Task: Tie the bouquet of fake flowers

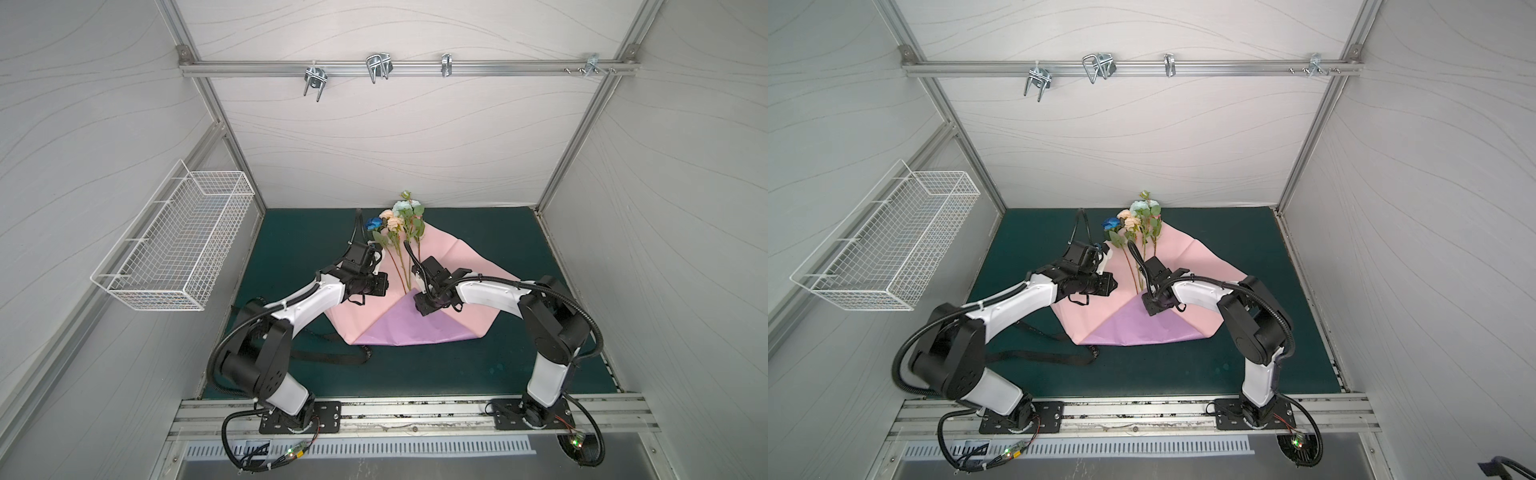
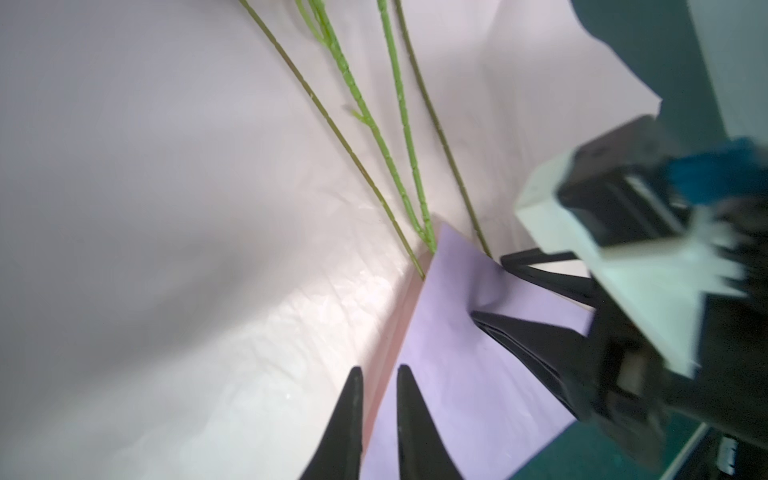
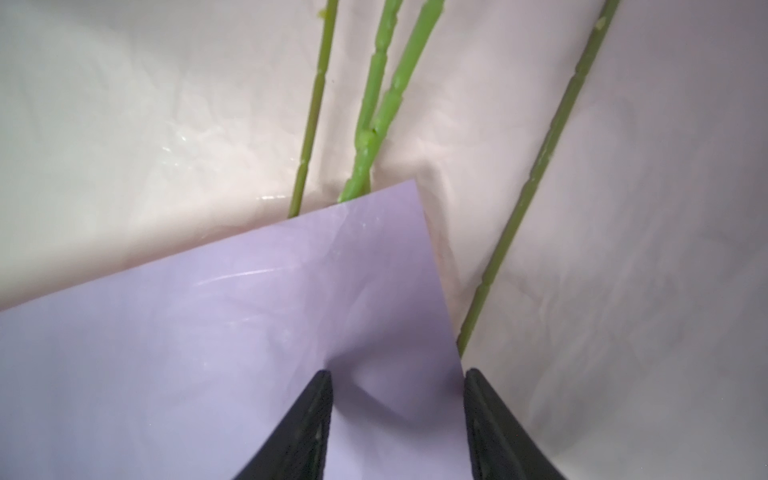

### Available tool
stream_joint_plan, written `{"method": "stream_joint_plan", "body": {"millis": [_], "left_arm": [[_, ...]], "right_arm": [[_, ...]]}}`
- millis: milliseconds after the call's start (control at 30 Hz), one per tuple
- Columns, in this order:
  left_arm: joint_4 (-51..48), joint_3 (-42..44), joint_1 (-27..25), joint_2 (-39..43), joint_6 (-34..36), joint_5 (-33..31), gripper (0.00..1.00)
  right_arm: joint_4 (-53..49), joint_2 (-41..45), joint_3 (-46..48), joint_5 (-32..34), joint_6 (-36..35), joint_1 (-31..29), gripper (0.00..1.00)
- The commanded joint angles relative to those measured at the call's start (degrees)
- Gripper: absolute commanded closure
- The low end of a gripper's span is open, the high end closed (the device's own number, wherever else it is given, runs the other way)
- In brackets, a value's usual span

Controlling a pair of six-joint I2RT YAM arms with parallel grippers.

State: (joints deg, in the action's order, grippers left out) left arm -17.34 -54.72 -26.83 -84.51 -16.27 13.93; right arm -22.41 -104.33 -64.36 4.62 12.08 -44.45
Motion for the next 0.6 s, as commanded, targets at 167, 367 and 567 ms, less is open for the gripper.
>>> {"method": "stream_joint_plan", "body": {"millis": [167,367,567], "left_arm": [[1.55,12.54,-10.68,7.22,-14.51,4.52,0.82],[3.61,16.13,-14.91,2.89,-18.34,3.52,0.87],[0.15,19.20,-14.90,2.93,-19.55,1.11,0.88]], "right_arm": [[-0.65,-0.64,-0.76,0.92,1.10,-0.20,0.48],[-0.57,-0.53,-0.59,0.86,1.19,-0.27,0.47],[-0.61,-0.49,-0.33,1.24,1.21,-0.26,0.48]]}}
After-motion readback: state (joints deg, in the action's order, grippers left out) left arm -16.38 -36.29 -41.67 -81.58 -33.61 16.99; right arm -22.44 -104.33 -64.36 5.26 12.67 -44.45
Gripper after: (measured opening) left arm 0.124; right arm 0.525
